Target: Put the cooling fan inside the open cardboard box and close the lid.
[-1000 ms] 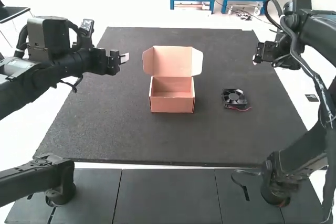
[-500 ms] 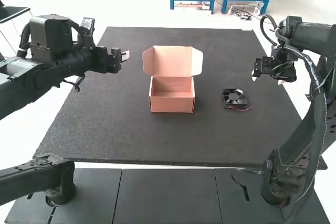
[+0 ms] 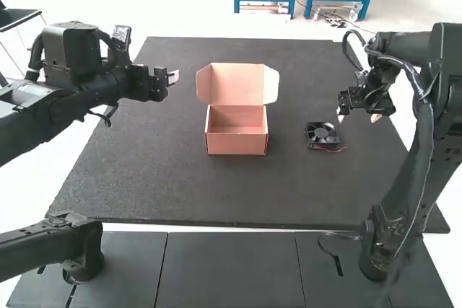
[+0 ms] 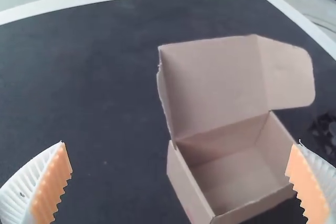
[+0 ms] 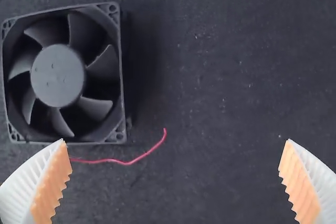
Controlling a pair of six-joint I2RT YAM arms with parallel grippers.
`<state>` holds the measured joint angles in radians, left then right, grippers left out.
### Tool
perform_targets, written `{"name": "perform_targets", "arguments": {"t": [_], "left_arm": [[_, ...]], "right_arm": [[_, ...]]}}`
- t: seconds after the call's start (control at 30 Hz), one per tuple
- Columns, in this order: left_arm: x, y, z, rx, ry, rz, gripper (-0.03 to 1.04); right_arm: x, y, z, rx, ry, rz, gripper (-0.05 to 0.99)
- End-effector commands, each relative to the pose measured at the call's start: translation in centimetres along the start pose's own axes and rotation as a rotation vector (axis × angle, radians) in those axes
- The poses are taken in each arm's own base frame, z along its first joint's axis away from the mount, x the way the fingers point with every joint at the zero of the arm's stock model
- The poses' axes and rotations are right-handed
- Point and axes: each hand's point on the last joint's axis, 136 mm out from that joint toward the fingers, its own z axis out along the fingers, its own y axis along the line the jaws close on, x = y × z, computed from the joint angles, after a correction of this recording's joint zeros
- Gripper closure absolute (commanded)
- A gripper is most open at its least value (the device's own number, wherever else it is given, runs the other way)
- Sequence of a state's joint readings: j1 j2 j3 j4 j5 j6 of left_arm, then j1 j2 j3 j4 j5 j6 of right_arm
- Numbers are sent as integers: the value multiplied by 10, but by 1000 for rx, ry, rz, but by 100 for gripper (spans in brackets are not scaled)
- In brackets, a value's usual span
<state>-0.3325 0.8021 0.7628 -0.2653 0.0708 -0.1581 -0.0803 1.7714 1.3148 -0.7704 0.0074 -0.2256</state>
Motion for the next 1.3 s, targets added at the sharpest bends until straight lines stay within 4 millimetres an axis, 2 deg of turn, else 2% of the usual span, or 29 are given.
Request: {"name": "perform_targets", "arguments": {"t": [0.0, 0.53, 0.7, 0.97, 1.27], "left_arm": [[0, -2, -1, 8, -5, 2, 5], [0, -1, 0, 4, -8, -11, 5], [0, -1, 0, 4, -10, -11, 5], [1, 0, 1, 2, -10, -11, 5], [-2, 0, 4, 2, -21, -11, 5]], "right_arm": [[-10, -2, 1, -4, -8, -4, 3], [-22, -11, 42, -26, 61, 25, 3], [-25, -7, 48, -47, 78, 22, 3], [-21, 4, 54, -77, 122, 7, 3], [-8, 9, 61, -87, 182, 1, 3]]}}
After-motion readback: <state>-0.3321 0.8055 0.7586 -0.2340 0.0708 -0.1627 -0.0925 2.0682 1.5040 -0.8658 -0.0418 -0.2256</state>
